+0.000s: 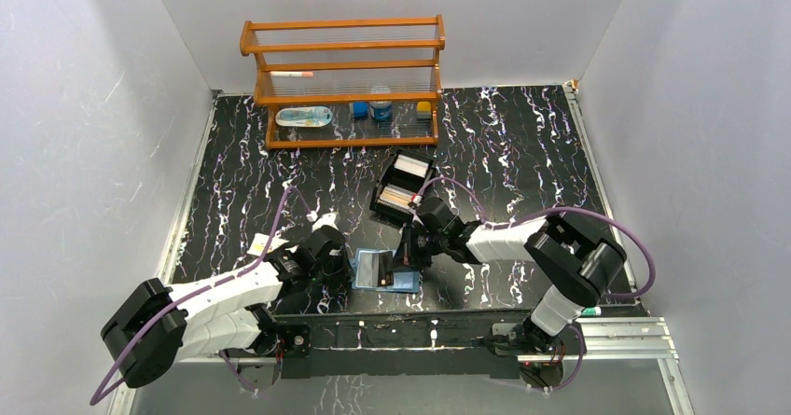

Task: Put the credit cards into the card holder
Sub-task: Insert the credit card into the card holder.

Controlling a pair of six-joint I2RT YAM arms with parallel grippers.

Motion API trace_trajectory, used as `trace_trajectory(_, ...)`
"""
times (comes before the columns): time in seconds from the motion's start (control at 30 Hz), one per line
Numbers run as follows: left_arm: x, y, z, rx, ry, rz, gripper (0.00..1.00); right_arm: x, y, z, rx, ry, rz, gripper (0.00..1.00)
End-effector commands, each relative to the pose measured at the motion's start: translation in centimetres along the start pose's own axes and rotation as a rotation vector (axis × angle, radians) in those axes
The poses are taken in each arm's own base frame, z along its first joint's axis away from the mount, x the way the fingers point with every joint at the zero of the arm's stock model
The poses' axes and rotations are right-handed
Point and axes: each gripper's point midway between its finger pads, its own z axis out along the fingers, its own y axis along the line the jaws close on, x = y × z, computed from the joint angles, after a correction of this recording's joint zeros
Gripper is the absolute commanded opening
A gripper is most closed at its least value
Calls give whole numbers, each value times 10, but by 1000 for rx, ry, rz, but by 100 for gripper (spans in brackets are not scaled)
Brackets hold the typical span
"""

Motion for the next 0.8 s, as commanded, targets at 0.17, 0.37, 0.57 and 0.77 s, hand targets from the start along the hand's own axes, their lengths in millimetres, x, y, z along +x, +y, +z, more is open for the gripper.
trace_trajectory(0.17, 18, 22, 6, -75, 56, 19, 8, 10, -6, 13, 58, 93, -41, 4)
trace_trajectory(0.37, 20, 15, 3, -41, 68, -6, 8, -3, -2, 9, 117, -9, -10, 24)
trace_trajectory(0.57, 25, 15, 2, -25, 80, -30, 8, -12, -15, -19, 215, -123, -8, 42)
trace_trajectory(0.77, 28, 12, 3, -7, 93, -42, 8, -9, -11, -16, 217, -114, -19, 48)
